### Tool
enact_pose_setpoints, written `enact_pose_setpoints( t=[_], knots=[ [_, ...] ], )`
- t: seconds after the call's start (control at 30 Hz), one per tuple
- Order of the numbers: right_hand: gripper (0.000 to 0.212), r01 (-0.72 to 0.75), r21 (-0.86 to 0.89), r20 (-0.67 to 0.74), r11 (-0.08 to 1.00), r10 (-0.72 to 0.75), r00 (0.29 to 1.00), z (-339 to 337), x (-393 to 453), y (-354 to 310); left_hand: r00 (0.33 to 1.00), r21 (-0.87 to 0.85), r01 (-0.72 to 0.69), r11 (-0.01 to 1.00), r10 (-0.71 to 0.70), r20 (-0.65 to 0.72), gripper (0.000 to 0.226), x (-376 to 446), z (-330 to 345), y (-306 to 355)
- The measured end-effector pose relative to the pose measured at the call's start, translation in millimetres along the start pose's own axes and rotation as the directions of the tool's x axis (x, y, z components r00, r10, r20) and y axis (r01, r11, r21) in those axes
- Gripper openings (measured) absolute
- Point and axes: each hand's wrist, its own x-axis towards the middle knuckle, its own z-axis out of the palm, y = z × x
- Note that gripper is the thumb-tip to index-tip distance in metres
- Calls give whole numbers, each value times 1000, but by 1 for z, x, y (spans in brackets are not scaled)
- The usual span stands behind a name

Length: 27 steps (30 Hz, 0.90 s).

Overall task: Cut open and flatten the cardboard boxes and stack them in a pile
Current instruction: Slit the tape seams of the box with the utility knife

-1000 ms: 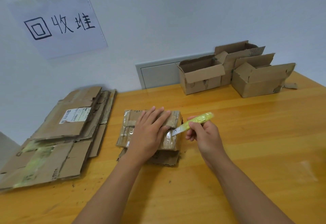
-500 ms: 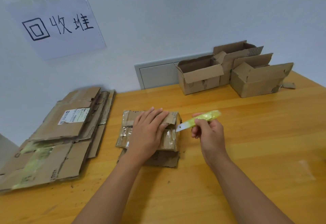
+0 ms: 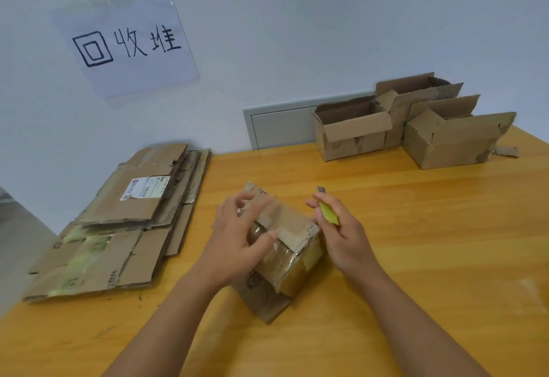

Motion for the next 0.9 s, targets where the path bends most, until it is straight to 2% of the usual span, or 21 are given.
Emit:
enact_pose_setpoints(
  t=[0.07, 0.1, 0.2, 0.3, 0.37, 0.43, 0.53, 0.63, 0.7, 0.8, 0.9],
  knots=[
    [30, 13, -33, -9, 999, -13, 1000, 1, -3, -1, 957, -51, 252, 966, -256, -137, 62, -2, -3, 2],
    [30, 12, -43, -21, 999, -13, 1000, 1, -3, -1, 925, -63, 345, 937, -350, -147, 71, -3, -3, 5],
    [32, 7, -82, -20, 997, -9, 1000, 2, -6, 0, 900, 26, 434, 901, -431, -62, 96, 0, -3, 13],
    [35, 18, -107, 89, 994, -8, 996, 6, -13, -1, 887, 138, 455, 880, -462, 22, 108, 13, -4, 27],
    [31, -14, -67, 92, 998, 20, 996, 10, -15, -3, 887, 270, 410, 871, -450, 106, 114, 23, -3, 32],
    [27, -30, -26, -36, 999, 29, 999, 9, -11, -4, 891, 328, 338, 882, -412, 189, 110, 28, 0, 32],
    [24, -46, 5, -224, 999, 45, 973, 0, -4, -2, 895, 290, 224, 931, -314, 317, 105, 31, 0, 25],
    [23, -49, -24, -286, 998, 41, 957, -5, -3, -1, 876, 262, 40, 964, -160, 454, 97, 34, 1, 26],
    [24, -34, -30, -309, 999, 23, 951, -4, -3, -2, 879, 292, -91, 952, -61, 473, 89, 39, 2, 28],
    [35, -57, 39, -309, 998, 66, 949, -4, -1, -1, 909, 361, -261, 895, 102, 404, 81, 45, 5, 24],
    [38, -77, 131, -274, 988, 111, 955, -6, 1, 3, 909, 296, -252, 921, 121, 399, 69, 45, 8, 16]
  ],
)
